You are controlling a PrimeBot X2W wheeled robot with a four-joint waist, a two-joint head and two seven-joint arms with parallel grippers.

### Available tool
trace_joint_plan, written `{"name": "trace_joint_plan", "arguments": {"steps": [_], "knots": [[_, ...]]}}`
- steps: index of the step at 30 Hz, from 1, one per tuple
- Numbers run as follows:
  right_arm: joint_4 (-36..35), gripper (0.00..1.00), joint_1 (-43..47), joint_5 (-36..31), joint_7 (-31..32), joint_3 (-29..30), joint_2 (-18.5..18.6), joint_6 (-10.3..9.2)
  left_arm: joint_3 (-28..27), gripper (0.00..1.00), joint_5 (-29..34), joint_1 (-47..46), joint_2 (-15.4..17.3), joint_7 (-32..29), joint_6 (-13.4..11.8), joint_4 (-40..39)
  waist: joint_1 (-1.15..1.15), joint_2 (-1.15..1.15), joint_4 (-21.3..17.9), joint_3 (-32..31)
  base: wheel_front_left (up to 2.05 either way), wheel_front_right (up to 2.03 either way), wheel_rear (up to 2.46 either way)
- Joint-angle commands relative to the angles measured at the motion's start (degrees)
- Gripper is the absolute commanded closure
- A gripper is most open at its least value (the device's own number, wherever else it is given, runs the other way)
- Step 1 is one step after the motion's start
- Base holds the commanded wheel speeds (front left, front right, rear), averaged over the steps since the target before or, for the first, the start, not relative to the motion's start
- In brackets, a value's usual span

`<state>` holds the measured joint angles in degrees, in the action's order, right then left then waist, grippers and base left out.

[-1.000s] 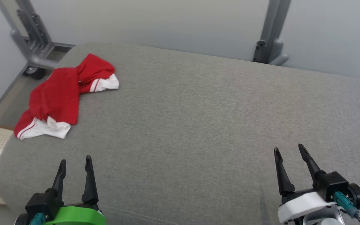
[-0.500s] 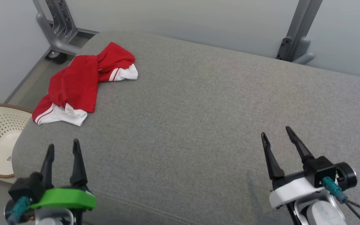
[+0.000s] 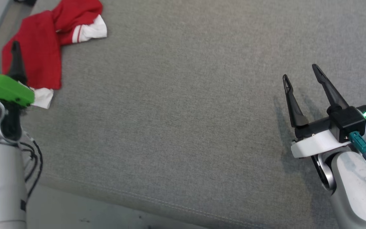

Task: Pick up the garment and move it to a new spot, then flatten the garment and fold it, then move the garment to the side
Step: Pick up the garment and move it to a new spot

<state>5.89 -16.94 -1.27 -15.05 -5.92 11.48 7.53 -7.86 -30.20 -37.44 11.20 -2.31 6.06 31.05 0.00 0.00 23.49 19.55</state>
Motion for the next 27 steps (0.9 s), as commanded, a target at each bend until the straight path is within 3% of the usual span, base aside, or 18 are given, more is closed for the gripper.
{"name": "trace_joint_plan", "arguments": {"steps": [1, 7, 16, 17, 18, 23, 27], "knots": [[0.03, 0.00, -2.50, -0.56, -0.15, -0.72, 0.72, -0.08, -0.25, 0.00, -0.72, -5.21, 2.18, -2.52, 0.10, 3.37, 0.00, 0.00, -6.68, 15.88, 0.00, 0.00, 0.00], [-0.10, 0.00, -5.65, -0.49, -0.16, -3.39, 0.29, -0.08, -2.72, 0.00, -3.35, -15.60, 6.77, -7.21, -1.71, 15.01, 0.00, 0.00, -9.53, 19.65, 0.00, 0.00, 0.00], [1.07, 0.00, -5.38, 0.18, 0.18, -3.27, 0.41, -0.11, 0.02, 0.00, 0.20, -19.45, 10.75, -8.77, -2.96, 27.62, 0.00, 0.00, -12.56, 19.59, 0.00, 0.00, 0.00], [1.07, 0.00, -5.44, 0.24, 0.21, -2.80, -0.01, -0.11, -0.05, 0.85, -0.42, -19.72, 10.76, -9.54, -2.65, 29.63, 0.00, 0.00, -12.71, 19.07, 0.00, 0.00, 0.00], [1.16, 0.00, -5.34, 0.28, 0.22, -2.72, -0.28, -0.11, 0.03, 1.00, -0.54, -19.67, 10.82, -9.75, -2.43, 30.37, 0.00, 0.00, -12.75, 18.67, 0.00, 0.00, 0.00], [1.67, 0.00, -3.95, 0.62, 0.24, -3.11, -1.62, -0.09, -0.03, 1.00, 0.00, -21.03, 13.57, -7.44, -3.05, 31.82, 0.00, 0.00, -12.69, 15.87, 0.00, 0.00, 0.00], [1.48, 0.00, -3.42, 1.21, 0.04, -2.91, -2.82, -0.09, 0.47, 1.00, 0.50, -22.68, 15.03, -4.29, -1.76, 30.33, 0.00, 0.00, -12.64, 12.95, 0.00, 0.00, 0.00]]}}
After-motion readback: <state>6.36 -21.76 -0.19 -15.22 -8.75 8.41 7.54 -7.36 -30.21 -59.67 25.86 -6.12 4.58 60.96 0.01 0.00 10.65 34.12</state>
